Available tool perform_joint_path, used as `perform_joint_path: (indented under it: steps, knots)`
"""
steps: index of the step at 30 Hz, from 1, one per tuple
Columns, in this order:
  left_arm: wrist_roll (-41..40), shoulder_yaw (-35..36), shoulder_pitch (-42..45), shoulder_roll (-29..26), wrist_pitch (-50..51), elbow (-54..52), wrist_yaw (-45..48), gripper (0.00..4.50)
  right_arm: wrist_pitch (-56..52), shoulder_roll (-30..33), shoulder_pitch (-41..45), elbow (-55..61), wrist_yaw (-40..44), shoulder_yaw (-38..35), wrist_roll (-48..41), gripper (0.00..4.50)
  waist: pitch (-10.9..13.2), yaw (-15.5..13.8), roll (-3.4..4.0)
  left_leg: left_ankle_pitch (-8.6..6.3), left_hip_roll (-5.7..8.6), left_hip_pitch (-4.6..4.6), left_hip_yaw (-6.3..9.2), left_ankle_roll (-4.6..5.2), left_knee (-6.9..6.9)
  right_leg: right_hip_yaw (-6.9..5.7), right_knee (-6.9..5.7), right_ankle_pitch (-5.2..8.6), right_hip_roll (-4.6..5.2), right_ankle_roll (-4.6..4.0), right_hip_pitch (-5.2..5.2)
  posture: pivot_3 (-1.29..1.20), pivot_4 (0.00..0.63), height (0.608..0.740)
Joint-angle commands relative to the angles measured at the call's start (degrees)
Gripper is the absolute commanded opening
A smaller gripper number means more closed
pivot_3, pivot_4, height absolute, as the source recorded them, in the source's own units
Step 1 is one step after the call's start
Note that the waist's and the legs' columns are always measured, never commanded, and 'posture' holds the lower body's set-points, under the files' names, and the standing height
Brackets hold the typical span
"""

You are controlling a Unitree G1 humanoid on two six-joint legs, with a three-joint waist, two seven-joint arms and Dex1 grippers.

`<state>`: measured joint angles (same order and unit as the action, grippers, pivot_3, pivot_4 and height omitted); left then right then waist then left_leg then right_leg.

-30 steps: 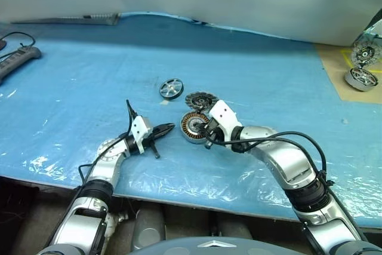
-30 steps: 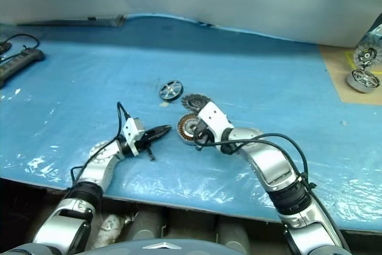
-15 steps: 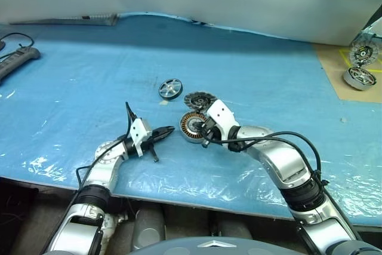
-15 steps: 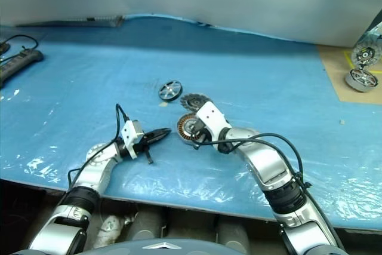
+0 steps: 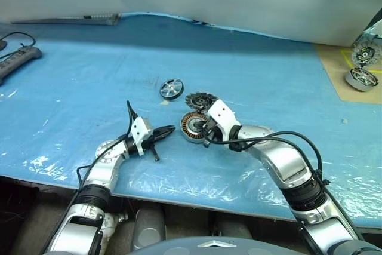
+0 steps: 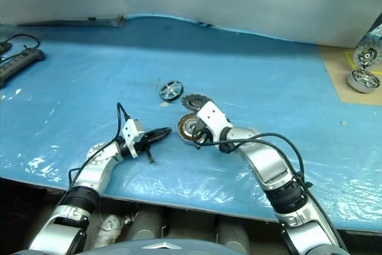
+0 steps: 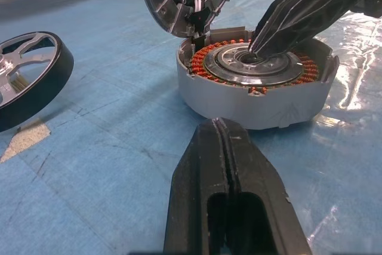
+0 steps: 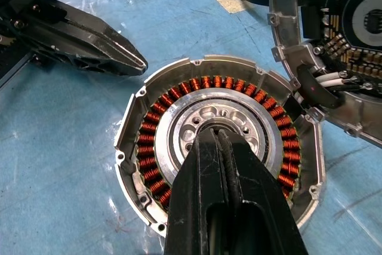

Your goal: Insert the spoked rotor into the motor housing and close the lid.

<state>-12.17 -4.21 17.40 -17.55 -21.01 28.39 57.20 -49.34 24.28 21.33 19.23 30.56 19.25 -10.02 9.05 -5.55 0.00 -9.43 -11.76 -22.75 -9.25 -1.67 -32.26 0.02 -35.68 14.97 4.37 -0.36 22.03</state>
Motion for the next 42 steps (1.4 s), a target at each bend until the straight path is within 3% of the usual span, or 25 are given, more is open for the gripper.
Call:
perform_joint_path:
  steps: [1, 13, 19, 26, 31, 36, 42]
  knots:
    - [0.04, -0.07, 0.8, 0.14, -1.09, 0.07, 0.19, 0.0, -1.91, 1.03, -0.84, 2.1, 0.48, -1.11, -0.61, 0.02, 0.0, 0.02, 0.0, 0.0, 0.0, 0.0, 0.0, 0.0, 0.0, 0.0, 0.0, 0.0, 0.0, 0.0, 0.0, 0.0, 0.15, 0.74]
    - [-0.22, -0.72, -1.11, 0.11, 0.81, -4.88, -0.39, 0.0, -2.92, 1.65, -1.08, 3.59, 0.83, -1.34, -1.15, 0.02, 0.0, 0.04, 0.0, 0.0, -0.01, -0.01, 0.0, 0.0, 0.01, 0.0, 0.0, 0.0, 0.0, 0.0, 0.02, 0.0, 0.15, 0.74]
    - [0.03, -0.21, -0.67, 0.09, 3.57, -6.82, -2.72, 0.0, 1.73, 0.24, -1.01, 5.93, 3.11, -4.19, -4.21, 0.02, 0.0, 0.1, 0.0, 0.0, -0.02, -0.03, -0.01, 0.0, 0.01, 0.0, -0.01, 0.0, -0.01, 0.0, 0.06, 0.0, 0.15, 0.74]
    - [2.09, 1.88, 3.49, -0.78, 11.04, -3.87, -10.65, 0.0, 9.95, 0.86, -8.2, 9.5, 6.43, -10.4, -8.47, 0.02, 0.01, -0.11, -0.02, 0.0, -0.01, -0.21, 0.0, 0.01, -0.02, -0.05, 0.0, 0.0, 0.0, 0.0, 0.14, 0.0, 0.15, 0.74]
    - [-0.22, 4.92, 5.37, -2.3, 14.17, -4.17, -11.31, 0.0, 17.43, -0.53, -13.91, 6.97, 5.87, -14.64, -9.16, 0.02, 0.01, 0.2, -0.02, 0.0, 0.0, -0.23, 0.0, 0.01, -0.04, -0.03, 0.0, 0.0, -0.02, 0.0, 0.18, 0.0, 0.15, 0.74]
    - [-0.52, 5.98, 15.16, -4.73, 23.83, 2.56, -11.4, 0.0, 26.75, -0.46, -19.77, 2.49, 5.99, -16.03, -6.98, 0.02, 0.01, -0.09, -0.02, 0.0, 0.01, -0.28, 0.0, 0.02, -0.12, -0.09, -0.02, 0.0, -0.01, -0.01, 0.18, 0.0, 0.15, 0.74]
    - [1.24, 5.34, 28.01, -6.37, 24.27, 18.05, -6.34, 0.0, 38.77, -1.23, -24.8, -4.17, 5.27, -16.84, -3.91, 0.02, 0.02, -0.03, -0.04, 0.0, 0.11, -0.38, 0.0, 0.03, -0.19, -0.09, 0.02, 0.0, 0.0, -0.01, 0.19, 0.0, 0.15, 0.74]
